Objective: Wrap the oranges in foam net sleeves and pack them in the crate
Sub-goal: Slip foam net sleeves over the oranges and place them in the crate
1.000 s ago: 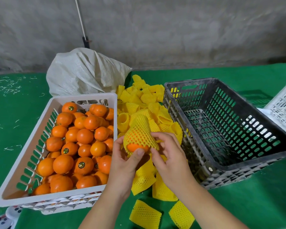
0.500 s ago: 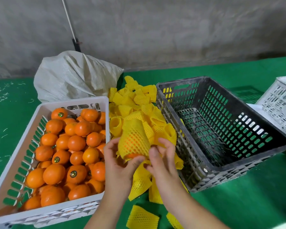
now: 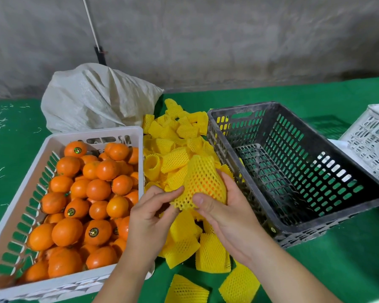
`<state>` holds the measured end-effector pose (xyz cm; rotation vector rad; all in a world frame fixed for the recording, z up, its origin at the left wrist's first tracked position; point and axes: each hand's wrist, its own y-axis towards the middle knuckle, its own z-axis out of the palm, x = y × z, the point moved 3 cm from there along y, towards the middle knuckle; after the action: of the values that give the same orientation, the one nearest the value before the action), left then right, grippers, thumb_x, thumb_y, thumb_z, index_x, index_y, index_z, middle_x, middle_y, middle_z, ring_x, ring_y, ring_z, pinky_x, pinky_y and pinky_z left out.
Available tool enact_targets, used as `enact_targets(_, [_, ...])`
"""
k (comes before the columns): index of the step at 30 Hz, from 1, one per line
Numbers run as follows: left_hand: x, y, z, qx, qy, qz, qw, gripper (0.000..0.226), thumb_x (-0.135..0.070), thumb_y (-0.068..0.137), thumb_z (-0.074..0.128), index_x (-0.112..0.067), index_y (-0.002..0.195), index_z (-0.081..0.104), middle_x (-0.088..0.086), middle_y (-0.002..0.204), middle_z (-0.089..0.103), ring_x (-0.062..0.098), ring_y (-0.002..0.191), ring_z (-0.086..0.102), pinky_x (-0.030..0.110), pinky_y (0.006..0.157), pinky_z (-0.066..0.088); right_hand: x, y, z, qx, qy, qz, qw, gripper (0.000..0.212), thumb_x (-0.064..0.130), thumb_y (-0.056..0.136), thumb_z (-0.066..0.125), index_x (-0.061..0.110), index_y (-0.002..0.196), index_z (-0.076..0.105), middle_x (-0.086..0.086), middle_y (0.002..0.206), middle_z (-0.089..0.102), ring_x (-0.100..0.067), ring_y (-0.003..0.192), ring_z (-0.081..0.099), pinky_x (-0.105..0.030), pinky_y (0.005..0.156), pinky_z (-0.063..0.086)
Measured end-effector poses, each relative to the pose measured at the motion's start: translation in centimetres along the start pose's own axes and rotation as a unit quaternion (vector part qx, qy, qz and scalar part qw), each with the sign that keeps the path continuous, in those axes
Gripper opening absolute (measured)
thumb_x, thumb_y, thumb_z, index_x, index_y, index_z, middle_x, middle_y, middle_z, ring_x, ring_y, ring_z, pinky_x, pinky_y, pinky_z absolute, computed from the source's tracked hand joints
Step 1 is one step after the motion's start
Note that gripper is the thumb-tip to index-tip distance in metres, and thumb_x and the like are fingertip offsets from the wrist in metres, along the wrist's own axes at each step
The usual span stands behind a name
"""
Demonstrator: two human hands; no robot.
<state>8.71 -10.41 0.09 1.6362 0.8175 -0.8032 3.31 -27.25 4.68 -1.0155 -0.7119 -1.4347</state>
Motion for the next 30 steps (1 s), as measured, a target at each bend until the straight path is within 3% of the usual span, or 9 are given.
enact_targets(4, [-2.2, -1.0, 3.3, 0.029, 0.047, 0.059, 0.997, 0.036, -0.02, 0.096, 0.073, -0.03, 0.131, 0.07, -0.013, 0.095, 0.056, 0.004, 0.086, 0.06, 0.017, 0.072, 0.047, 1.2, 1.4, -1.1, -0.086, 0.042, -0.068, 0.993, 0.084, 0.036, 0.074, 0.091, 0.025, 0.145, 0.047, -0.01, 0.133, 0.067, -0.029, 0.121, 0.066, -0.044, 0.096, 0.056])
enact_targets(8, [-2.3, -1.0, 3.6, 0.133, 0.112, 0.085, 0.981, 0.03, -0.037, 0.104, 0.063, -0.037, 0.134, 0.067, -0.02, 0.119, 0.059, 0.005, 0.105, 0.063, 0.02, 0.075, 0.054, 4.3, 3.0, -4.2, -0.143, -0.235, -0.143, 0.951, 0.091, 0.069, 0.075, 0.076, 0.04, 0.151, 0.036, 0.001, 0.14, 0.06, -0.017, 0.125, 0.061, -0.048, 0.107, 0.049])
enact_targets(13, [2.6, 1.8, -4.3, 0.057, 0.207, -0.078, 0.974, 0.029, -0.039, 0.103, 0.06, -0.036, 0.131, 0.066, -0.016, 0.124, 0.061, -0.003, 0.113, 0.059, 0.017, 0.086, 0.049, 7.8, 6.5, -12.5, -0.235, -0.561, -0.113, 0.786, 0.079, 0.024, 0.103, 0.059, 0.032, 0.162, 0.007, -0.001, 0.169, 0.0, -0.021, 0.155, 0.009, -0.039, 0.123, 0.019])
enact_targets(16, [6.4, 2.2, -7.5, 0.099, 0.309, -0.174, 0.93, 0.037, -0.028, 0.103, 0.061, -0.028, 0.141, 0.06, -0.003, 0.129, 0.057, 0.02, 0.118, 0.06, 0.042, 0.092, 0.055, 6.7, 7.3, -15.6, -0.249, -0.614, -0.008, 0.749, 0.076, 0.025, 0.104, 0.056, 0.03, 0.163, 0.008, -0.009, 0.17, -0.012, -0.037, 0.156, 0.003, -0.053, 0.124, 0.02])
enact_targets(20, [10.2, 1.0, -8.7, 0.216, 0.392, -0.245, 0.86, 0.047, -0.026, 0.104, 0.061, -0.026, 0.15, 0.053, 0.009, 0.144, 0.053, 0.034, 0.127, 0.056, 0.048, 0.105, 0.047, 4.3, 8.2, -15.5, -0.187, -0.644, 0.003, 0.742, 0.071, 0.04, 0.103, 0.054, 0.03, 0.162, 0.015, -0.006, 0.171, -0.004, -0.031, 0.155, 0.015, -0.053, 0.122, 0.025])
enact_targets(23, [12.0, -0.6, -8.1, 0.302, 0.476, -0.23, 0.793, 0.046, -0.037, 0.105, 0.057, -0.033, 0.151, 0.05, -0.003, 0.158, 0.039, 0.033, 0.145, 0.032, 0.045, 0.12, 0.023, 3.1, 9.4, -14.4, -0.132, -0.622, 0.0, 0.772, 0.061, 0.038, 0.106, 0.047, 0.023, 0.16, 0.024, -0.002, 0.169, 0.014, -0.022, 0.155, 0.015, -0.042, 0.122, 0.022])
enact_targets(25, [12.1, -1.2, -7.6, 0.325, 0.479, -0.221, 0.785, 0.043, -0.044, 0.107, 0.048, -0.037, 0.15, 0.049, -0.009, 0.157, 0.039, 0.03, 0.149, 0.027, 0.044, 0.121, 0.018, 2.5, 10.2, -13.9, -0.104, -0.617, 0.013, 0.78, 0.058, 0.039, 0.108, 0.043, 0.019, 0.16, 0.026, -0.004, 0.167, 0.021, -0.021, 0.154, 0.019, -0.041, 0.122, 0.024])
enact_targets(28, [11.7, -1.4, -7.0, 0.405, 0.516, -0.209, 0.725, 0.053, -0.042, 0.108, 0.031, -0.039, 0.16, 0.025, -0.016, 0.16, 0.034, 0.023, 0.15, 0.025, 0.042, 0.122, 0.022, 1.5, 11.3, -13.4, -0.06, -0.635, 0.047, 0.769, 0.063, 0.042, 0.109, 0.038, 0.02, 0.163, 0.014, -0.003, 0.171, 0.004, -0.024, 0.156, 0.014, -0.043, 0.121, 0.025])
enact_targets(30, [11.2, -1.4, -7.1, 0.438, 0.543, -0.226, 0.68, 0.072, -0.04, 0.105, 0.046, -0.038, 0.165, 0.006, -0.015, 0.163, 0.023, 0.027, 0.143, 0.026, 0.04, 0.118, 0.033, 1.1, 11.9, -13.2, -0.054, -0.675, 0.053, 0.734, 0.065, 0.037, 0.109, 0.038, 0.022, 0.163, 0.005, -0.002, 0.171, -0.005, -0.033, 0.15, 0.03, -0.043, 0.108, 0.04])
